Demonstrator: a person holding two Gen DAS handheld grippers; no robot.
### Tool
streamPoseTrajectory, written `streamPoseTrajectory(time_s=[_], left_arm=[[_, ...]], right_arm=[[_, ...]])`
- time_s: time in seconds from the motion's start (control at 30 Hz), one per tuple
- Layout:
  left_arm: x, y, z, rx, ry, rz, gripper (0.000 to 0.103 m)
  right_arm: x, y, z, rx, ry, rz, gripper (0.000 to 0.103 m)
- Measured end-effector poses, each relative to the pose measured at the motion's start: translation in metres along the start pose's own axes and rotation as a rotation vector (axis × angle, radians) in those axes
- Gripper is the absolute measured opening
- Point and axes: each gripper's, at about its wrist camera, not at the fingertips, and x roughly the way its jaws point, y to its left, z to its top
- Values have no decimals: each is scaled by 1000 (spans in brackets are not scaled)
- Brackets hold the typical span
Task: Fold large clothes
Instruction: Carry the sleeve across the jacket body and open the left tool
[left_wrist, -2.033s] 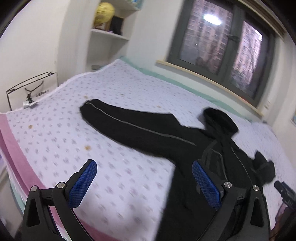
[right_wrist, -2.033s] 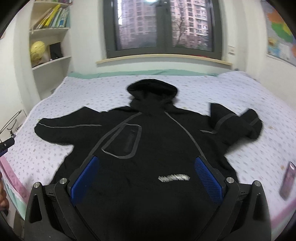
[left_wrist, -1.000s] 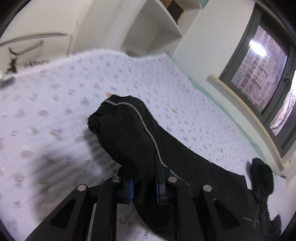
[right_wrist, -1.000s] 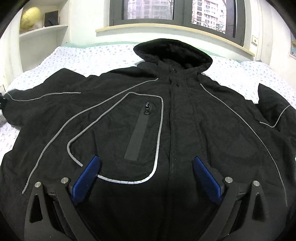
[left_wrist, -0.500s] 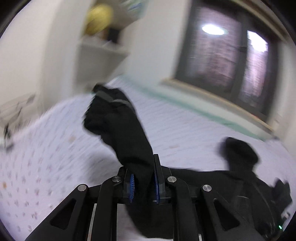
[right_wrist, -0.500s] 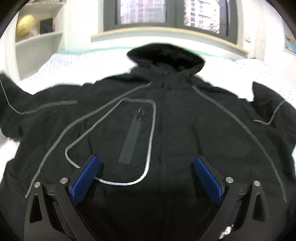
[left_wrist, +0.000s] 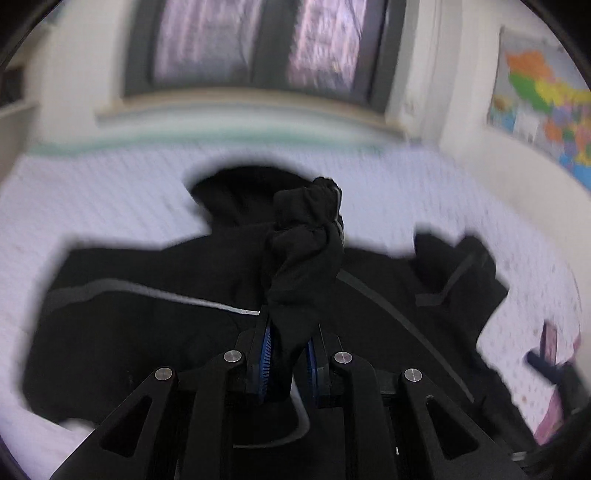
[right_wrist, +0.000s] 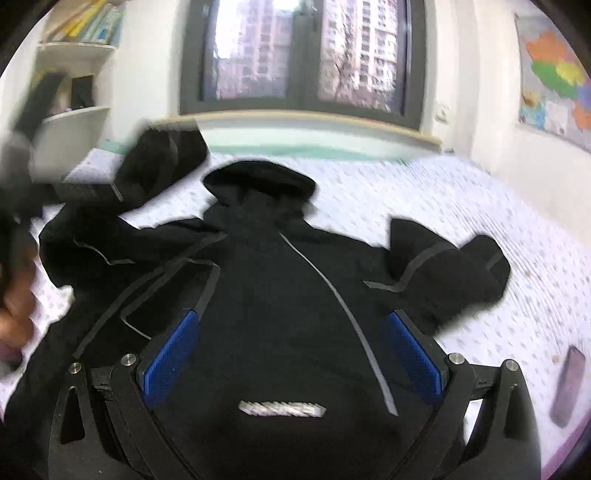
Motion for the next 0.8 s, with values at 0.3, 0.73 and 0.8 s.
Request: streamPoseTrajectory(time_s=[0.3, 0.73, 0.8], left_arm=[[75, -22, -41, -34, 218, -205, 47], [-58, 68, -13, -88, -31, -22, 71], [-52, 87, -13, -135, -13, 32, 71]], right_arm=[[51, -43, -14, 51, 242, 68, 102], [180, -21, 14, 444, 476, 381, 81], [199, -11, 11, 418, 519, 409, 37]])
